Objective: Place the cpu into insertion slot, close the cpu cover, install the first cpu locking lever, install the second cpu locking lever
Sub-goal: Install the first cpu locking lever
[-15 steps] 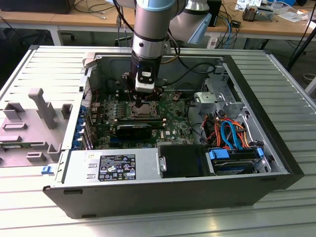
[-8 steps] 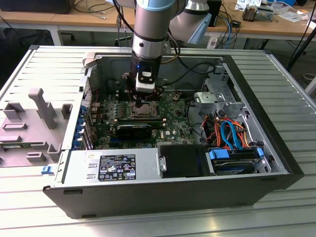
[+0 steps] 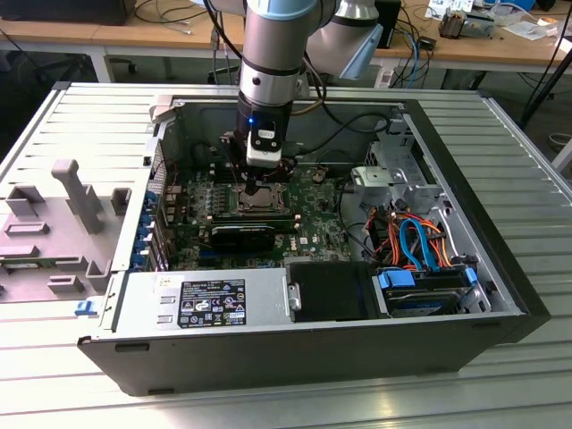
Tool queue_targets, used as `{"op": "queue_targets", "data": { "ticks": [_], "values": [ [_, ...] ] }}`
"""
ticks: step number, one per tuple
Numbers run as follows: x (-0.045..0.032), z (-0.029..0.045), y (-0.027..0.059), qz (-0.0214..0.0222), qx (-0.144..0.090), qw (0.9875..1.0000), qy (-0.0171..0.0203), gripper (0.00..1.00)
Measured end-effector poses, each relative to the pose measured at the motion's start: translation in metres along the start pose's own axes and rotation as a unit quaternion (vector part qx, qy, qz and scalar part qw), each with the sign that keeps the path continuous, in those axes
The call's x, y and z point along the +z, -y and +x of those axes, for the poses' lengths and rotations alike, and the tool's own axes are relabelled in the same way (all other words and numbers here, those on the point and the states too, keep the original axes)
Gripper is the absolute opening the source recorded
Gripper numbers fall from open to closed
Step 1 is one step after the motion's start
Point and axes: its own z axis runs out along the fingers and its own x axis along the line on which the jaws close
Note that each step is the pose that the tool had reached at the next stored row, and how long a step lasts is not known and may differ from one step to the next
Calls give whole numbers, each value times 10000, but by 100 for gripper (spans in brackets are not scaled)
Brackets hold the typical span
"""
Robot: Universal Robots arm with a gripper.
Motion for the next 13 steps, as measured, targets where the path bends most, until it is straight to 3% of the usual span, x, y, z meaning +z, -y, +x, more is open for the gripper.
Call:
{"op": "queue_targets", "data": {
  "ticks": [13],
  "values": [
    [0,0,0,6,-81,10000,8,11]
  ]
}}
